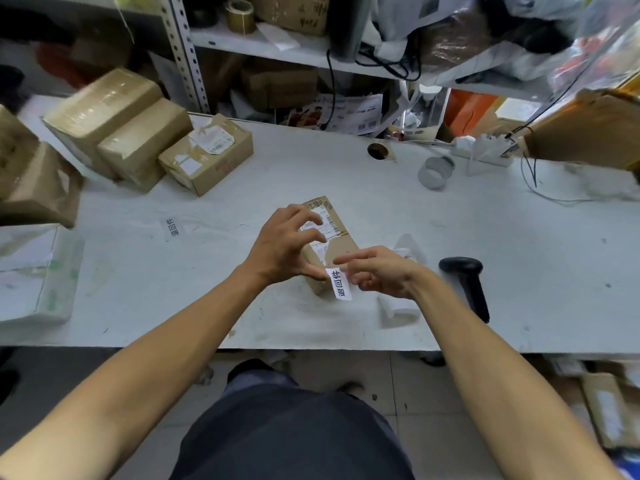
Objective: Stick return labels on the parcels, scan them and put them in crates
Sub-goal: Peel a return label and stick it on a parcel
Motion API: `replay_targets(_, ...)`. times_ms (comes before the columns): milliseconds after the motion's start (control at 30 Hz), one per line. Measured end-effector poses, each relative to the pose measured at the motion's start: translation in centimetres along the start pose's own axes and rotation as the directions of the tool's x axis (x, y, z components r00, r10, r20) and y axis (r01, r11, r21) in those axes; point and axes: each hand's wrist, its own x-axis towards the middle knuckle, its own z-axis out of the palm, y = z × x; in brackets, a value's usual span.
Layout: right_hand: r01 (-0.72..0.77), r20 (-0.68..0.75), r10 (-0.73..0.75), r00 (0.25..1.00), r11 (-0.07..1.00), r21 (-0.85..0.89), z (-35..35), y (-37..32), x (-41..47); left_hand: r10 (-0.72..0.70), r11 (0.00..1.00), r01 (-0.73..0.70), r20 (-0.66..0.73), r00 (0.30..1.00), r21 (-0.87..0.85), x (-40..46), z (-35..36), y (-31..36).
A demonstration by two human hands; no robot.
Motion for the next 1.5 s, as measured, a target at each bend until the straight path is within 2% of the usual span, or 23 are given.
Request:
replay_targets(67,0.02,-0.055,-0.021,0.998,1.0,-0.017,0.6,0.1,0.0,0.012,1.0,-0.012,0.004,1.0,-0.006,0.2,-0.1,-0.3)
replay_targets(133,0.074,-0.141,-0.071,0.987,0.997,0.015,1.1,0.1,0.0,-0.044,0.999,0.044,0.024,0.999,-0.016,-0.1,-0.1,-0.7)
replay_targets(200,0.149,-0.275,-0.131,0.953,0.988,0.048,1.6,0.1,0.6,-0.185,0.981,0.187,0.043,0.982,-0.053,-0.7,0.2,-0.9)
replay_targets(267,0.195,-0.424,-0.133,0.896,0.975,0.106,2.1,0.4,1.8,-0.437,0.89,0.442,0.065,0.897,-0.111,-1.7,0.6,-0.5)
replay_targets(333,0.199,-0.522,-0.108,0.846,0.972,0.122,2.7,1.0,3.0,-0.656,0.725,0.674,0.153,0.739,-0.141,-2.7,1.0,0.5)
replay_targets(367,0.189,-0.562,-0.13,0.817,0.981,0.048,2.9,1.4,3.5,-0.717,0.641,0.75,0.22,0.661,-0.163,-3.0,1.2,1.2)
replay_targets(433,0.136,-0.613,-0.264,0.745,0.959,-0.249,3.1,1.7,3.9,-0.778,0.483,0.844,0.327,0.536,-0.234,-3.7,1.7,2.5)
replay_targets(500,0.025,-0.611,-0.367,0.702,0.87,-0.493,2.8,1.8,3.8,-0.824,0.294,0.906,0.4,0.402,-0.305,-3.9,2.4,3.4)
replay_targets(567,-0.041,-0.613,-0.364,0.701,0.838,-0.544,2.2,1.8,3.8,-0.83,0.034,0.92,0.501,0.243,-0.39,-3.6,2.9,4.0)
replay_targets(600,-0.049,-0.604,-0.33,0.726,0.851,-0.523,1.9,1.8,3.8,-0.807,-0.076,0.905,0.559,0.19,-0.418,-3.3,3.1,4.2)
replay_targets(633,-0.04,-0.576,-0.285,0.766,0.873,-0.485,1.6,1.8,3.9,-0.779,-0.141,0.889,0.603,0.172,-0.436,-3.0,3.2,4.3)
replay_targets(700,-0.005,-0.486,-0.212,0.848,0.914,-0.406,1.2,1.7,3.5,-0.746,-0.187,0.862,0.639,0.188,-0.471,-2.4,3.4,4.6)
replay_targets(733,0.013,-0.458,-0.211,0.863,0.917,-0.399,1.1,1.7,3.2,-0.738,-0.205,0.843,0.644,0.2,-0.497,-2.3,3.4,4.7)
replay_targets(800,0.05,-0.456,-0.247,0.855,0.914,-0.402,0.8,2.0,2.7,-0.724,-0.228,0.812,0.652,0.228,-0.537,-1.9,3.3,5.2)
replay_targets(900,0.109,-0.496,-0.303,0.814,0.918,-0.382,0.1,2.2,1.7,-0.715,-0.198,0.797,0.64,0.281,-0.57,-0.6,2.7,5.9)
replay_targets(1067,0.249,-0.599,-0.414,0.686,0.906,-0.342,-3.5,0.8,-2.4,-0.703,-0.091,0.75,0.576,0.417,-0.655,5.0,3.3,8.3)
replay_targets(1200,0.328,-0.683,-0.46,0.567,0.887,-0.325,-8.9,1.1,-8.4,-0.625,-0.012,0.738,0.581,0.521,-0.675,11.0,5.2,13.4)
replay_targets(1367,0.313,-0.804,-0.405,0.435,0.906,-0.286,-16.6,6.7,-16.5,-0.449,0.027,0.75,0.662,0.6,-0.661,15.5,10.0,23.3)
replay_targets(1500,0.271,-0.889,-0.3,0.347,0.939,-0.211,-22.0,14.3,-22.6,-0.279,0.057,0.775,0.735,0.618,-0.63,17.3,15.0,32.5)
